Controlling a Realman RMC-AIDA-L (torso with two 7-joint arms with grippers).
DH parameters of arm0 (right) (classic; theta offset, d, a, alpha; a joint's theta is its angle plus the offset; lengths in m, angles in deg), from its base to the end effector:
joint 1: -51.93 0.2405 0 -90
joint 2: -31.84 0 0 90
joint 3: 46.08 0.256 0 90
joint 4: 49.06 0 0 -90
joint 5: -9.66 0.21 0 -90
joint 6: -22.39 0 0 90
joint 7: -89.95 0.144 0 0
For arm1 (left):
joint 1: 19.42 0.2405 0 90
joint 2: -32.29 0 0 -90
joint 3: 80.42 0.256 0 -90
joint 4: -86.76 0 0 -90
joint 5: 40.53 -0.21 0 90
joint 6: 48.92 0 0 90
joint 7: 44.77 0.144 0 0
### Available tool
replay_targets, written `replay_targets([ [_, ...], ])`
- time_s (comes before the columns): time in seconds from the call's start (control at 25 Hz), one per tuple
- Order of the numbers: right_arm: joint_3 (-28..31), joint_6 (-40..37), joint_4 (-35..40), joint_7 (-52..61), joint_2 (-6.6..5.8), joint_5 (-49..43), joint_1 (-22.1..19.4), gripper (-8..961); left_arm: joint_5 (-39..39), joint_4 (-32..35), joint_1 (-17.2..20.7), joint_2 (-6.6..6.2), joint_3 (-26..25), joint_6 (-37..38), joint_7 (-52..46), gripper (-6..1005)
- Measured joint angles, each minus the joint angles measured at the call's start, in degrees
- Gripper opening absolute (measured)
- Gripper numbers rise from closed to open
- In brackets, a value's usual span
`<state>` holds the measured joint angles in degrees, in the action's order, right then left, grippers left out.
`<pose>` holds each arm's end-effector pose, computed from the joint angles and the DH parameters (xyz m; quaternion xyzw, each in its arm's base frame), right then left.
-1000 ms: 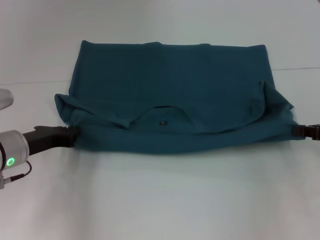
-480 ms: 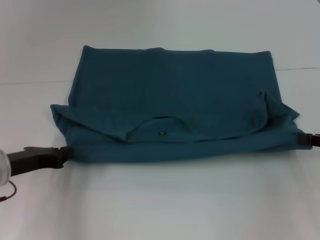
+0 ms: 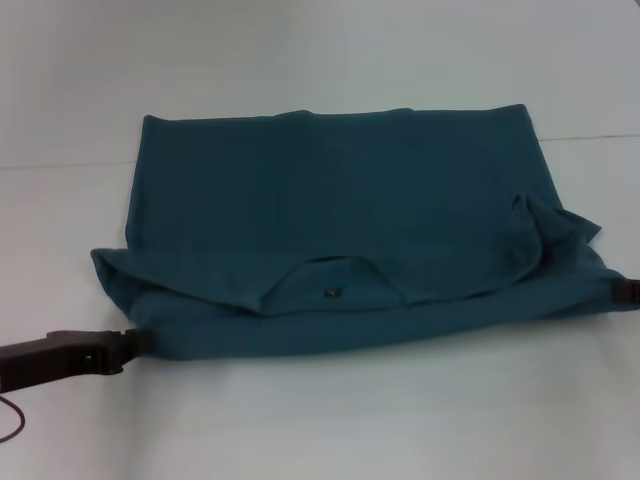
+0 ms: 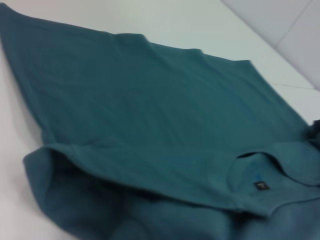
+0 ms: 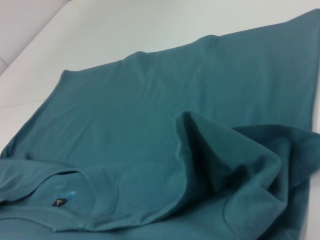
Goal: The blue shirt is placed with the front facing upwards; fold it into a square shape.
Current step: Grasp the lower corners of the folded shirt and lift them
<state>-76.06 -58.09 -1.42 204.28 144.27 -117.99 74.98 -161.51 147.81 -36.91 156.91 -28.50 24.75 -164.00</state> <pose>0.3608 0.3215 0.0979 -0.7952 0.5175 0.1540 0.2760 -0.2905 0.3206 0.0078 -0.8398 -0.4700 -0.1576 0.2213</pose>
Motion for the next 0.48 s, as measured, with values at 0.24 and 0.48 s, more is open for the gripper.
replay_targets([
  [0.24,0.28,-0.88,0.01,0.01,-0.23,0.02,-2.49,62,0.23,0.27,0.31,0.0,-0.07,4.69,-1.43,13],
  [0.48,1.47,-2.57,0.01,0.0,-0.2,0.14,-4.78,67,0.23,0.3,0.6,0.0,-0.06,9.37,-2.27,12],
])
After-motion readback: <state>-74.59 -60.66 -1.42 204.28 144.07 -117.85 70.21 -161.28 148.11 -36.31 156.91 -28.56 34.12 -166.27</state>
